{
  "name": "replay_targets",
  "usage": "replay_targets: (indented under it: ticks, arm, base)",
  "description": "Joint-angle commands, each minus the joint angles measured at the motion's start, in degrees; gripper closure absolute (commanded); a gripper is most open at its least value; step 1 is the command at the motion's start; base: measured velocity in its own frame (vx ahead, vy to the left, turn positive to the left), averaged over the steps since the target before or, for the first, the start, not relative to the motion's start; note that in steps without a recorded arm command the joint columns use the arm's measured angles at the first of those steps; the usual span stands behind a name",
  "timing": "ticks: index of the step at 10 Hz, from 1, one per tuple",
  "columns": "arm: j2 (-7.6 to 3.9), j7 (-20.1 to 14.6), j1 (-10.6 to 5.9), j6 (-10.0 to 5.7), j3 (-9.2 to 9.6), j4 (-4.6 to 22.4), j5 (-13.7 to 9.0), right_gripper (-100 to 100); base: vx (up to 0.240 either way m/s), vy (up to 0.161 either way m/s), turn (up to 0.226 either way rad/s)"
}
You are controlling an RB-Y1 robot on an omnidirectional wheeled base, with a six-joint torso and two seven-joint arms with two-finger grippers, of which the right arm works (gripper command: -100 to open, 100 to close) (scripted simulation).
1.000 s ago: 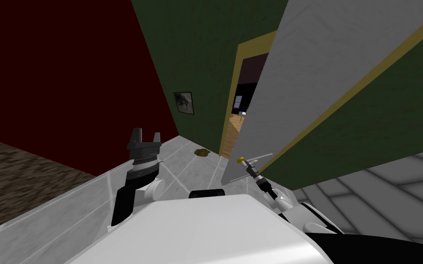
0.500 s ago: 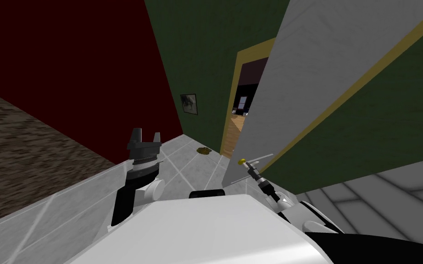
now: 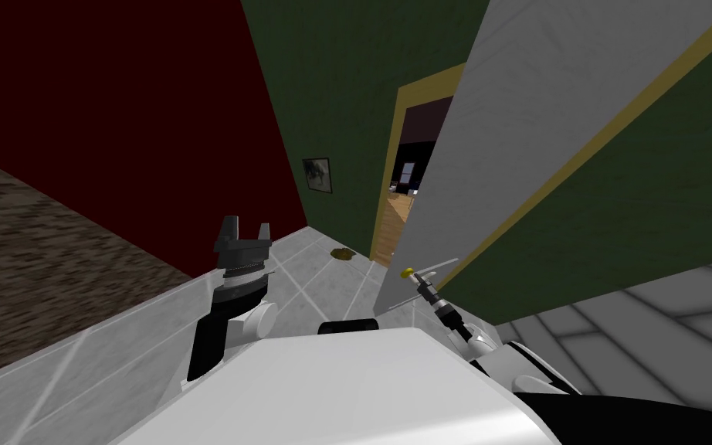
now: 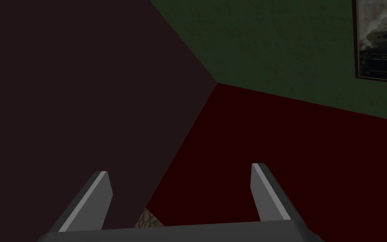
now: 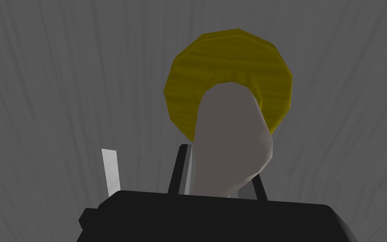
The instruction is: Pull the door open
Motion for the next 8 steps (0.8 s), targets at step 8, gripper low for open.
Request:
replay_targets:
  ticks: [8]
  arm:
    - [-0.69,-0.2,1.48,-1.0,0.19,-1.2,-0.3,100]
  base:
    - [-0.112,-0.059,0.105]
